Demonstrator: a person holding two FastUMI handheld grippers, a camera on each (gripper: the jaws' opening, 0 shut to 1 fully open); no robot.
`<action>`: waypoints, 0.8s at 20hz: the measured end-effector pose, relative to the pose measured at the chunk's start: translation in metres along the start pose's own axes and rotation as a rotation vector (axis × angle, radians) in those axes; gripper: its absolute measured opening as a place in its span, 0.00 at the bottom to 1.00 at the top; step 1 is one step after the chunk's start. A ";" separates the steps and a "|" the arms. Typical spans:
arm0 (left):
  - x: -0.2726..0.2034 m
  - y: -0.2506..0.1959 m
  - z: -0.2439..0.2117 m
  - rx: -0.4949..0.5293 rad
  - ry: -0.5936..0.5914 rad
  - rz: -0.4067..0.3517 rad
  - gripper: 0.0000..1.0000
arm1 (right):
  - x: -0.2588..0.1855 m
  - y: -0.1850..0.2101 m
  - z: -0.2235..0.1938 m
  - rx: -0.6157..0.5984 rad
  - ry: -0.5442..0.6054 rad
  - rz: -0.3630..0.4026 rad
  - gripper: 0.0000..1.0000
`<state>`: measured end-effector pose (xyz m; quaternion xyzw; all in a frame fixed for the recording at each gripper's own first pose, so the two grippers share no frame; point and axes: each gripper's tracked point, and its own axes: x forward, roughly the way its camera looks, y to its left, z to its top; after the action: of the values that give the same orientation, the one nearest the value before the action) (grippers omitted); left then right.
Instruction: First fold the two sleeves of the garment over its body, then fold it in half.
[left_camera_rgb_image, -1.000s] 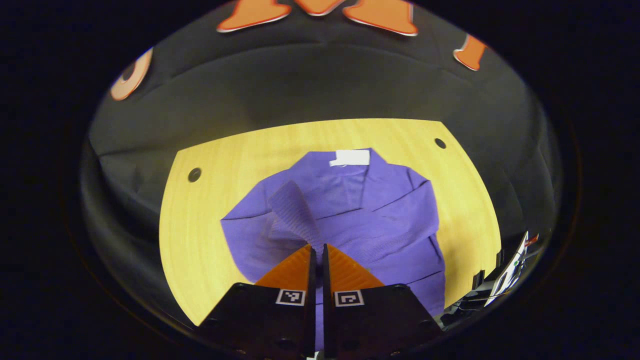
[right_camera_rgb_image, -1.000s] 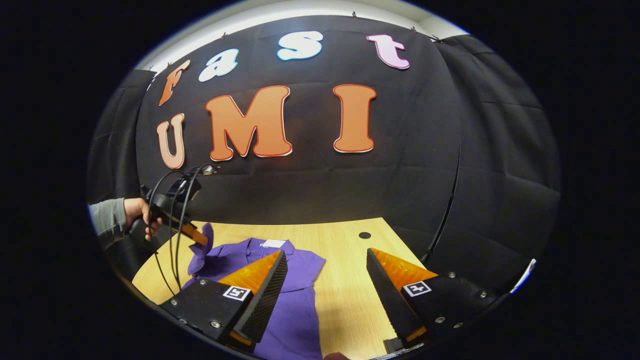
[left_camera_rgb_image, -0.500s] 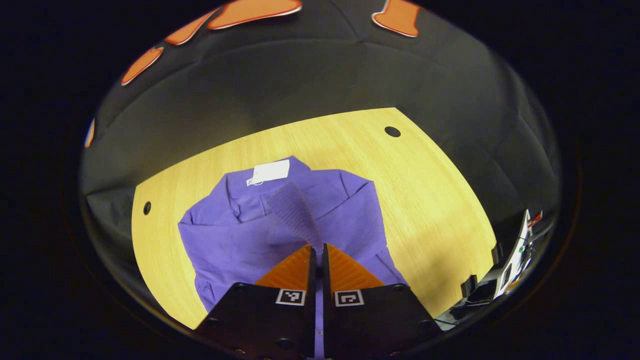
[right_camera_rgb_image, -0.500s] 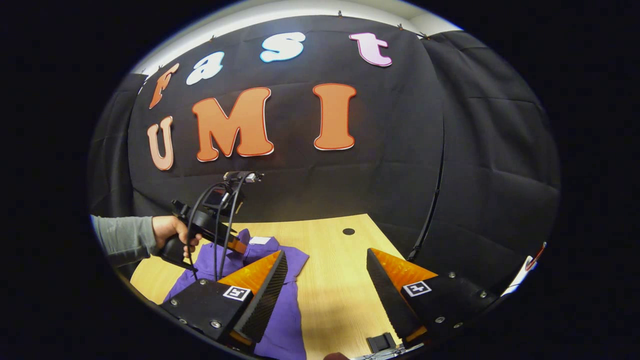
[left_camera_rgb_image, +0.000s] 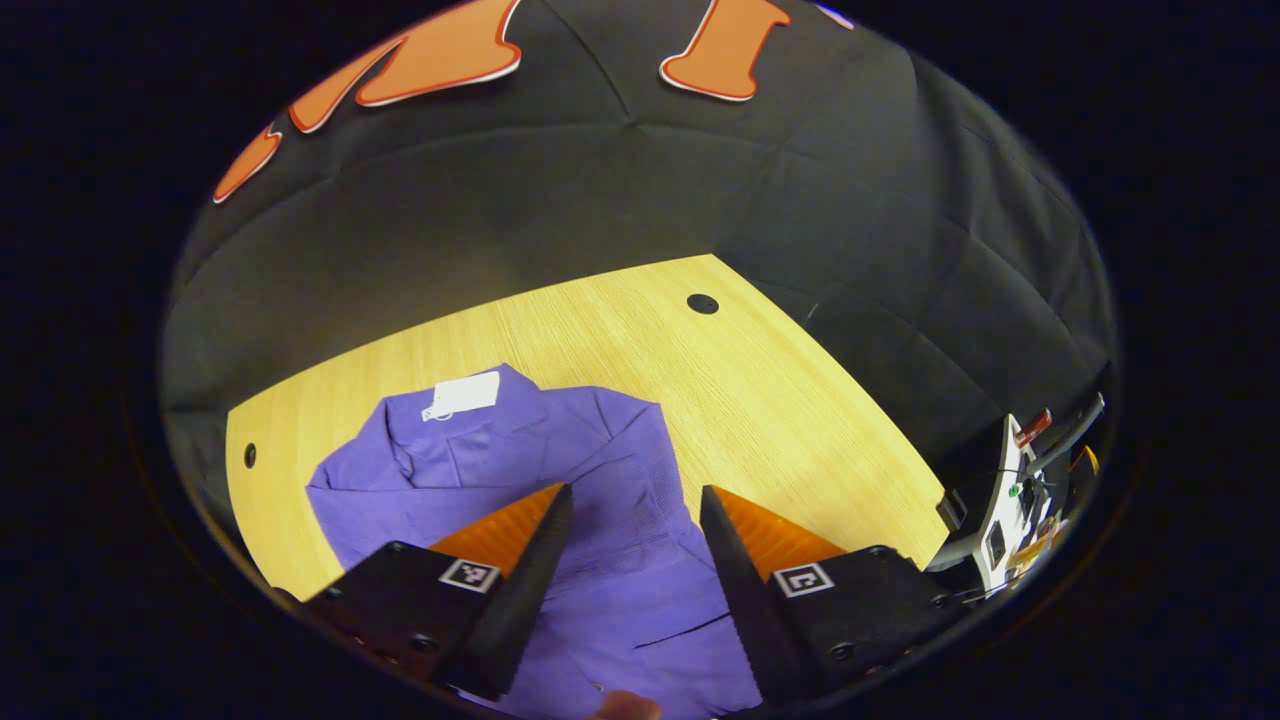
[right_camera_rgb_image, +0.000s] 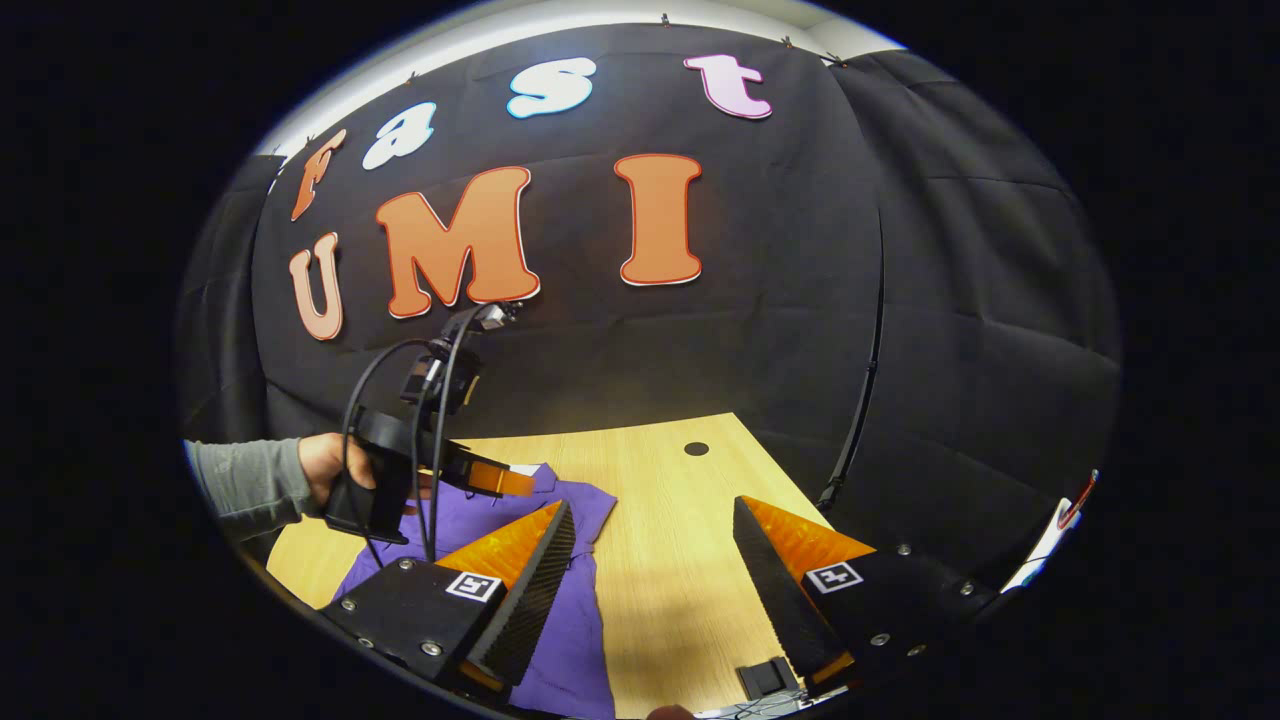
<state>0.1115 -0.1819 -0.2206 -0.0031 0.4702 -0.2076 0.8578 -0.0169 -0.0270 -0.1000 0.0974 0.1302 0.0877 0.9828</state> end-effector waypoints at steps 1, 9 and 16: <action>-0.012 0.009 0.000 0.009 -0.026 0.026 0.88 | 0.003 0.004 0.000 -0.006 0.001 0.004 0.95; -0.110 0.066 -0.017 0.000 -0.277 0.156 0.98 | 0.021 0.055 0.011 -0.072 -0.049 0.097 0.95; -0.207 0.098 -0.025 -0.012 -0.589 0.339 0.98 | 0.023 0.093 0.012 -0.116 -0.093 0.159 0.95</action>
<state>0.0283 -0.0128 -0.0877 0.0101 0.1974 -0.0496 0.9790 -0.0052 0.0658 -0.0740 0.0541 0.0709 0.1680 0.9817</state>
